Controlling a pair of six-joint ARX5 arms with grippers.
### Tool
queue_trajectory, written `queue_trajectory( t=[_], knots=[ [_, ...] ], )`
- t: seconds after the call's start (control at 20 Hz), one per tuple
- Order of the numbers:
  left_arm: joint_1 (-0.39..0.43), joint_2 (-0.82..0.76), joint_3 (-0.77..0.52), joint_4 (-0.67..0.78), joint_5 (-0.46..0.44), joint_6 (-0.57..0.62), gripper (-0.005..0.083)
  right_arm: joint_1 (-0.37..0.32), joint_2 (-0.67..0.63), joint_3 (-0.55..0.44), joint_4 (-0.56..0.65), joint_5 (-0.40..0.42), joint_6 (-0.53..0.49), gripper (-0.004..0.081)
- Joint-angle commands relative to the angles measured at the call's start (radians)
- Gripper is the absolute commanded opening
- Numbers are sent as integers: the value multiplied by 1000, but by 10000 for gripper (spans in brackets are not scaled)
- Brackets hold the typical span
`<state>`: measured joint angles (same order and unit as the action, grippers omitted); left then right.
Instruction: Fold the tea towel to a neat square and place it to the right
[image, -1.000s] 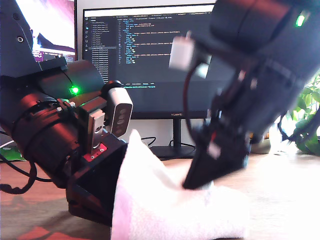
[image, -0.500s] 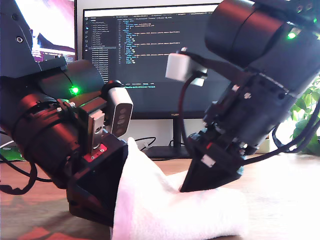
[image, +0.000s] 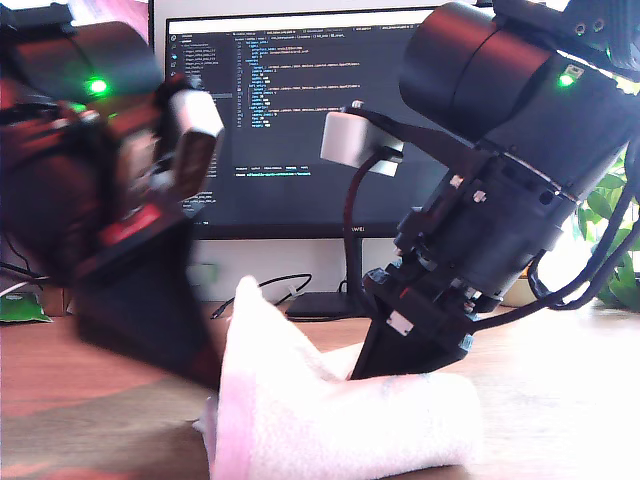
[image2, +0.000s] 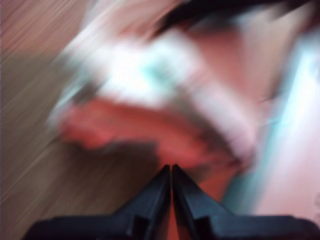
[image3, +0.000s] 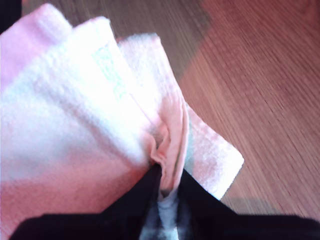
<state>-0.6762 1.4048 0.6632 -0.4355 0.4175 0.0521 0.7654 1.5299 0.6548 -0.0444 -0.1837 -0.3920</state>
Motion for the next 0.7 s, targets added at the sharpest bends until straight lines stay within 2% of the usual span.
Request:
queue_trajectory(
  t=[0.0, 0.15, 0.3, 0.4, 0.65],
  knots=[
    [11, -46, -16, -4, -68, -17, -19, 0, 45, -18, -12, 8, 4, -12],
    [15, -114, -16, 8, -67, -53, -19, 0, 45, -18, -8, 11, 3, -3],
    [15, -158, -16, 24, -66, -53, -19, 0, 44, -6, -1, 11, 3, 132],
    [16, -167, -16, 23, -67, -53, -19, 0, 44, 21, -6, 12, 4, 189],
    [17, -172, -16, 24, -68, -60, -19, 0, 43, 128, -95, 64, 11, 221]
  ],
)
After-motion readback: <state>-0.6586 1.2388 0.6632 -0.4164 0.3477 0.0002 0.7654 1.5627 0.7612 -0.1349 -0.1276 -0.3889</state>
